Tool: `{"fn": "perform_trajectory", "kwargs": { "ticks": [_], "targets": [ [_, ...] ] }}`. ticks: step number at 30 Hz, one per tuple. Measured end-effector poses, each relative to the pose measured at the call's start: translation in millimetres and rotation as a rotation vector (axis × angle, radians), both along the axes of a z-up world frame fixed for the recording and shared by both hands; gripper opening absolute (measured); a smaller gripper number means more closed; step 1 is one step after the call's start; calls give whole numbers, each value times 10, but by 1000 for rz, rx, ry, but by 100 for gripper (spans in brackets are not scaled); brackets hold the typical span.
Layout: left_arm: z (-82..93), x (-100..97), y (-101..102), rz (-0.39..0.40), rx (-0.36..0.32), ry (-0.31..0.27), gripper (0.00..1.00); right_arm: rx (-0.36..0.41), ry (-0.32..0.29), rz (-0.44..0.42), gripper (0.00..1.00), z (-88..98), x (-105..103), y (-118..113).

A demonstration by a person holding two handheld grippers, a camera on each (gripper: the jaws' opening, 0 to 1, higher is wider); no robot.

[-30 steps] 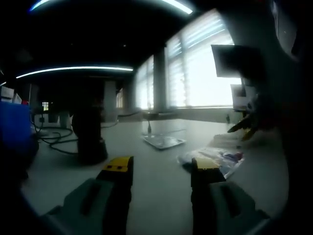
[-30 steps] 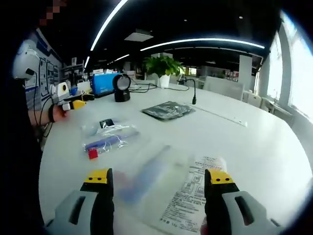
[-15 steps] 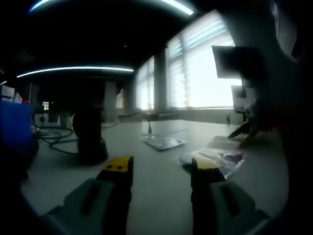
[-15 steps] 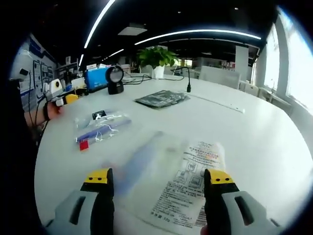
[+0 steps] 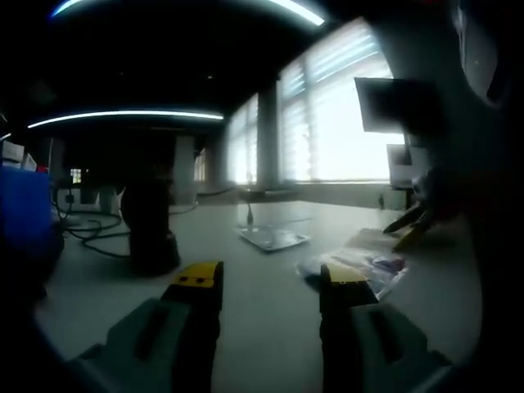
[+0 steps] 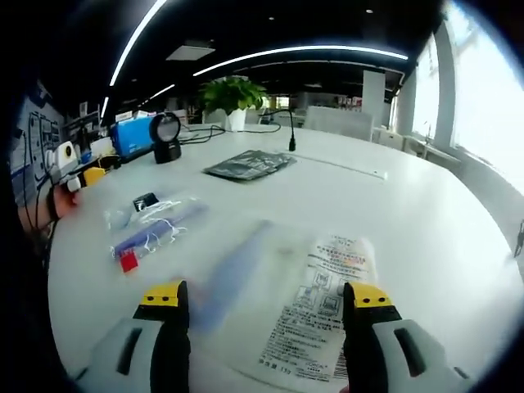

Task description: Clip sheet goods on table flip sheet goods clip sheet goods scan sheet goods put sheet goods back to table

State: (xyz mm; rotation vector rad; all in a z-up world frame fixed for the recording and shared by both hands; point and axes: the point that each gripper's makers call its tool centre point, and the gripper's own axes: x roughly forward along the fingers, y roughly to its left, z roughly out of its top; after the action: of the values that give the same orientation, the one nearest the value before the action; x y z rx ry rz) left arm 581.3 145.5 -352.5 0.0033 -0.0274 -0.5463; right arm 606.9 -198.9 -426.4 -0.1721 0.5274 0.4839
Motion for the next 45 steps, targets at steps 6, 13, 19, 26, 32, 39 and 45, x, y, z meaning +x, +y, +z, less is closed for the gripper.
{"fn": "perform_trajectory", "kwargs": {
  "ticks": [6,13,19,26,32,39,45],
  "targets": [
    [2,0,7,1,-3,-1,40,-5,6,-113,72,0,-85,48],
    [2,2,11,1,-5,-2,40,5,-13,-146,72,4,-116,62],
    [0,3,15,5,-2,-2,40,-2,-14,-115,67,28,-125,71],
    [-13,12,19,12,6,3,40,22,-120,-118,59,374,-60,-5],
    [-20,9,4,9,15,3,40,-29,-131,-136,48,448,60,-295],
    [-4,10,16,14,5,1,40,-83,-123,-121,39,364,216,-480],
    [-3,6,7,10,4,2,39,-65,-93,-123,37,325,366,-572]
  ]
}}
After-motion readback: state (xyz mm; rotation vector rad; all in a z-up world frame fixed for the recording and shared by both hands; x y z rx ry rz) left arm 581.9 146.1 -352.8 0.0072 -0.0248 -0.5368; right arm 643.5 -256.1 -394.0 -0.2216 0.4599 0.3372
